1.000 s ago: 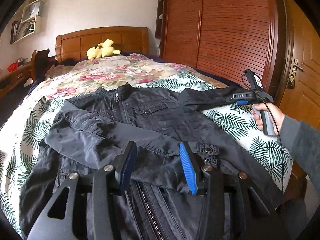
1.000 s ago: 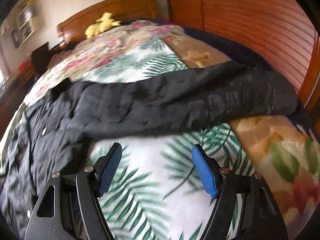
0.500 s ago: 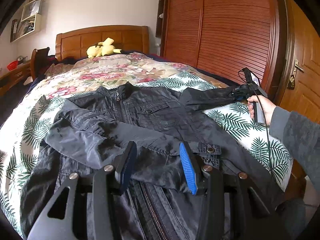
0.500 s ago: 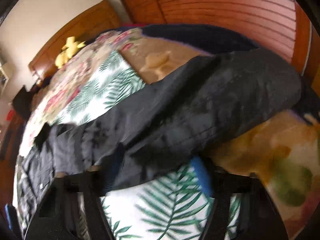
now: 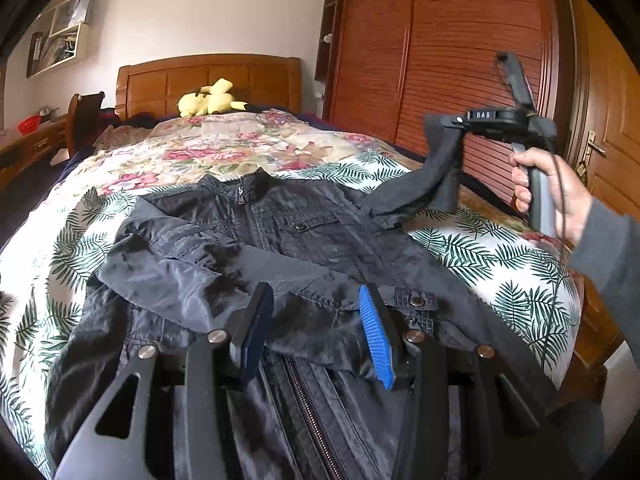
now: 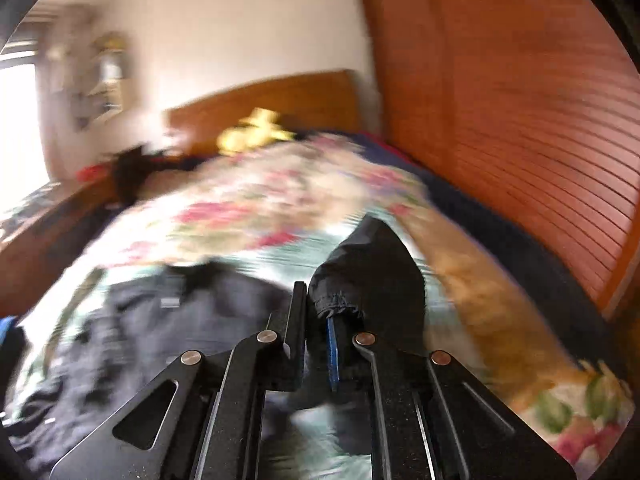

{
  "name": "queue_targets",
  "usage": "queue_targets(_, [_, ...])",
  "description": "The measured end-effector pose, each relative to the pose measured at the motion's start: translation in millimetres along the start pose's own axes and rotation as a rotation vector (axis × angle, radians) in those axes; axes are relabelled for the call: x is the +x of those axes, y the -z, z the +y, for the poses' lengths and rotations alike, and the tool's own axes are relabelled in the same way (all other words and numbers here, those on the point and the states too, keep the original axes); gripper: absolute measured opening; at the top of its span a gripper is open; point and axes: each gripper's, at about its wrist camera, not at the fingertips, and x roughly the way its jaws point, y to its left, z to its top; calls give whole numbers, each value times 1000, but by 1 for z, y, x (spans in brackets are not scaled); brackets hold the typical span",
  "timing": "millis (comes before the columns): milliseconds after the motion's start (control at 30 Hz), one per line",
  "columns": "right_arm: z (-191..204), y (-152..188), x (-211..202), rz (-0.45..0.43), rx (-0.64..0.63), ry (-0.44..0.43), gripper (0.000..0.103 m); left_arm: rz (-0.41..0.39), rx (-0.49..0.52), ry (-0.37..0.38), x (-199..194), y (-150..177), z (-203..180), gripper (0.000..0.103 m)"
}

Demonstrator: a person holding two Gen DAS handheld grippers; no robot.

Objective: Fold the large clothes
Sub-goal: 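Lift the sleeve with the right gripper and fold it across the jacket front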

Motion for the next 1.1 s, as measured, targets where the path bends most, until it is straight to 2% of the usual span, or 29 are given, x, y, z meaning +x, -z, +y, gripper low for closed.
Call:
queue_targets(133, [74,14,-14,15,-97,-139,6,14,0,-14,-4,5,4,44])
queue_targets(233, [107,31,-15,61,-115,-193,6,24,9,-30,-10,8,6,44])
queue_targets(633, [149,96,-6,263,-184,-172,7,-23,28,-43,-54,13,22,44])
queue_targets(800, [146,134,-7,346,-176,-159,17,-49,45,-57,-75,13,31,44])
queue_targets(867, [147,146,-11,377,-193,-151,35,-54,46,-62,-83,15,37,44])
queue_targets(933, [150,157,-19,388,-205,-155,42,-54,45,-70,-89,17,43,44])
queue_targets(1100, [153,168,-42,342,-236,-133,45,-63,42,-100,-105,22,62,44])
